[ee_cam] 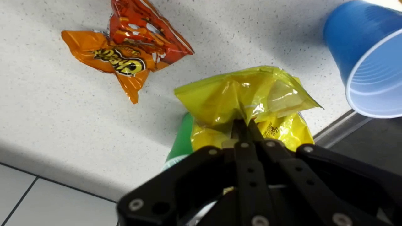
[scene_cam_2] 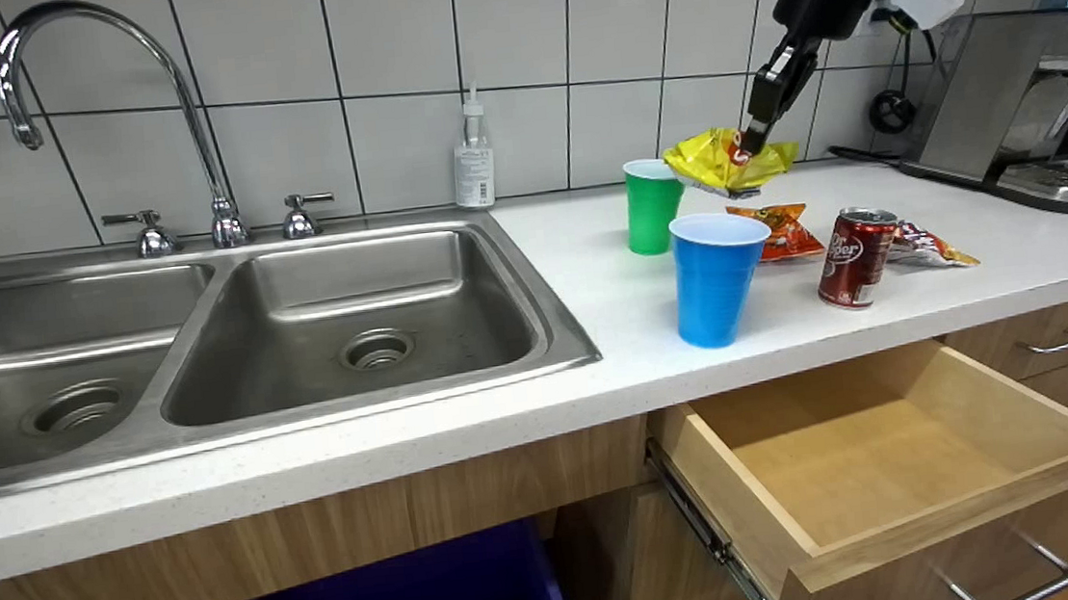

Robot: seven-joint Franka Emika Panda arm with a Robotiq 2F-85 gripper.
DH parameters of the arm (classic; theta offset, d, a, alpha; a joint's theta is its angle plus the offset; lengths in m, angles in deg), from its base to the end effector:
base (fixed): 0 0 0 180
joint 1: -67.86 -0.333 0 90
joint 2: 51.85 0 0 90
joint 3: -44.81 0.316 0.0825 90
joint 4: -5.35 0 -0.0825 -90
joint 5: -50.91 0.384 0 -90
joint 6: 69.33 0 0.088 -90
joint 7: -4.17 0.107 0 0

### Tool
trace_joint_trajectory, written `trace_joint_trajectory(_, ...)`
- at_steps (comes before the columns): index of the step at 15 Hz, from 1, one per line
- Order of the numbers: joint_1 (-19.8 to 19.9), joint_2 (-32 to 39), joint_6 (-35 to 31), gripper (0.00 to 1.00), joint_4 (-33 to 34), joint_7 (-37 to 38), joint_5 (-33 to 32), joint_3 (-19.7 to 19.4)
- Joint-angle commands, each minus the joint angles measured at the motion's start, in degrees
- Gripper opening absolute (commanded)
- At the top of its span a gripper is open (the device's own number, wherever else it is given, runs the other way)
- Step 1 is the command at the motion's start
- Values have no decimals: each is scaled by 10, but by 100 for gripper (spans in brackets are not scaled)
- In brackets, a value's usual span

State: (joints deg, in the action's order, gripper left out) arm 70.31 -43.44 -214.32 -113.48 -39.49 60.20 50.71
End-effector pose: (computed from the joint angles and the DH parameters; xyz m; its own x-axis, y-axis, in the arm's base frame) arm 0.5989 0.0328 0.3921 0.7159 0.6244 0.3124 0.6289 -0.7710 0.0999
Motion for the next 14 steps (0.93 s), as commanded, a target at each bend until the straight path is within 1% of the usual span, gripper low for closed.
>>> trace_joint_trajectory(1, 6, -49, 20, 0, -30, -51, 35, -1)
trace_joint_trajectory(6, -3, -95, 15, 0, -65, -72, 55, -15)
trace_joint_trajectory(14, -29, -176, 8, 0, -143, -52, 55, -42)
